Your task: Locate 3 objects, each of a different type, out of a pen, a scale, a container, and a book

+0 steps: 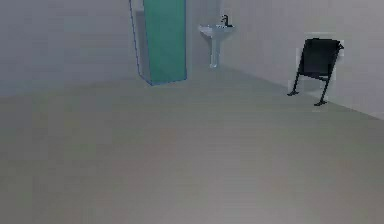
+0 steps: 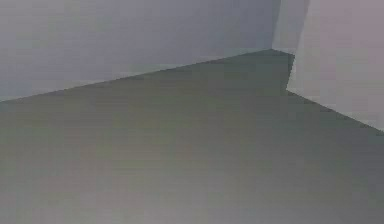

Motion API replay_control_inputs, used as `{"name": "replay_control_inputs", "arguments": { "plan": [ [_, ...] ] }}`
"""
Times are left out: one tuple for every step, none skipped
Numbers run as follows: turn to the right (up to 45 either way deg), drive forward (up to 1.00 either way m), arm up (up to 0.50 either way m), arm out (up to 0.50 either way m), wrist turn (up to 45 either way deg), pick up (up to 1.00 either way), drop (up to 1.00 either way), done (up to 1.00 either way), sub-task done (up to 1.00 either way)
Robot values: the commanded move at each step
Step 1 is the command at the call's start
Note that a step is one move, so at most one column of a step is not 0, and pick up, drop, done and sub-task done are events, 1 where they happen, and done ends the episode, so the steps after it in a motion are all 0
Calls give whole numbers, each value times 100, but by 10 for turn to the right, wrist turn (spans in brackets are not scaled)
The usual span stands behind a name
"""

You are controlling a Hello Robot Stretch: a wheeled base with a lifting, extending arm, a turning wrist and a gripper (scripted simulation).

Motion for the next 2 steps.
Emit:
{"name": "replay_control_inputs", "arguments": {
  "plan": [
    [390,0,0,0,0,0,0,0,0],
    [0,100,0,0,0,0,0,0,0]
  ]
}}
